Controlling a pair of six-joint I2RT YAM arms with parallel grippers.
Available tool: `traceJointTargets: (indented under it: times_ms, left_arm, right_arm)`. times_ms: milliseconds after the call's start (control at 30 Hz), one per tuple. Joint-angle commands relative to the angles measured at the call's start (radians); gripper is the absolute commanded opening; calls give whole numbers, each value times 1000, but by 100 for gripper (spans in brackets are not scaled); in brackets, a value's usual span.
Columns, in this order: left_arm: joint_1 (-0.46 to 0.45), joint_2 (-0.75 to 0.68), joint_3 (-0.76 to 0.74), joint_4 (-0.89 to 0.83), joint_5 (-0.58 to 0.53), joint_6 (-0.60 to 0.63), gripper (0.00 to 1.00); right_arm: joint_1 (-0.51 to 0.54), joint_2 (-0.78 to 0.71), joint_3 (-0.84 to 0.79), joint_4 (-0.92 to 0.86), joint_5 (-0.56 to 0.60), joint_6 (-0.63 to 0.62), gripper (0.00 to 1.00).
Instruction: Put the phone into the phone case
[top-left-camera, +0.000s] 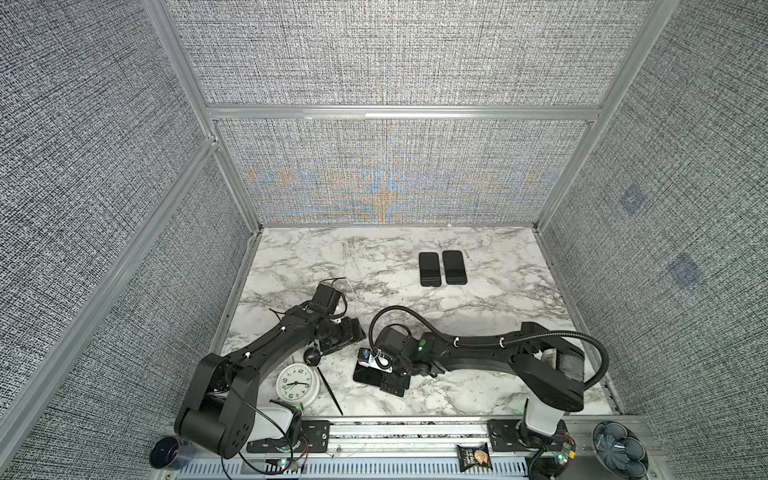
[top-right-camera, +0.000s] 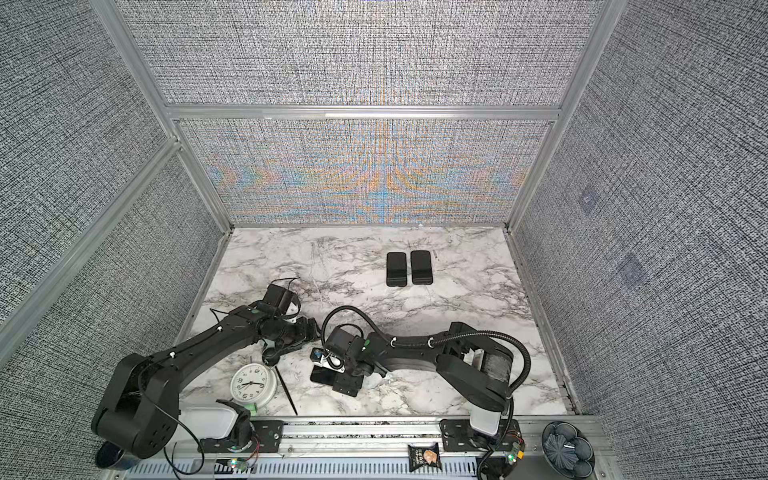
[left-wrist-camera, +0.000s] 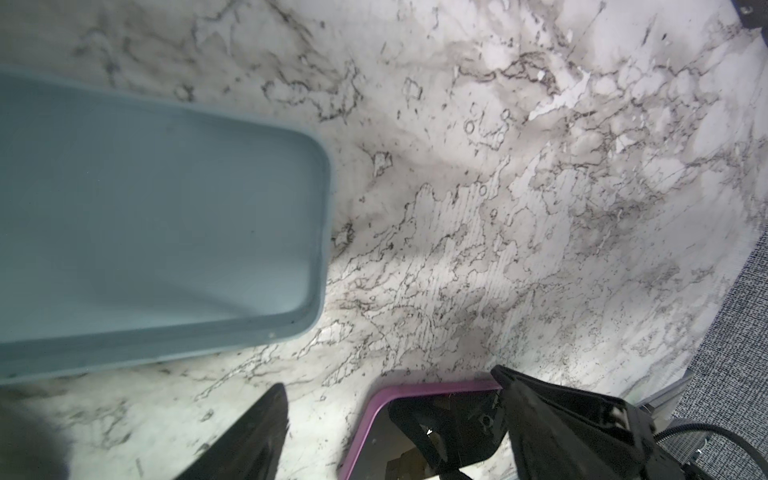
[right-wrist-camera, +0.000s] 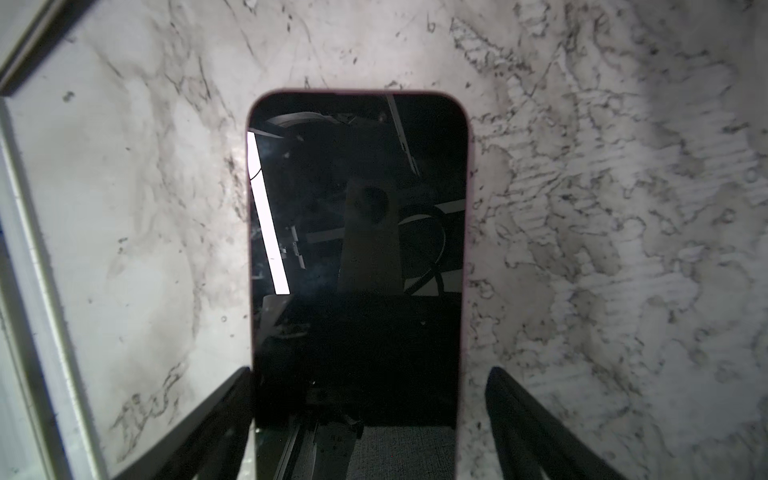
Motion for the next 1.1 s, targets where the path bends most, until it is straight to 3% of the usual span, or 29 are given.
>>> traceJointTargets:
  times_ms: [0, 600, 1067]
  left_arm:
    - [1, 6, 4, 11, 2, 10, 83]
    - [11, 17, -12, 38, 20, 5, 83]
    - [20, 8, -2, 17, 25, 4, 83]
  right_arm:
    - [1, 16, 24, -56, -1, -3, 88]
    - [-1, 19, 25, -144, 3, 8, 87]
    - [-21, 28, 19, -125, -7, 24, 77]
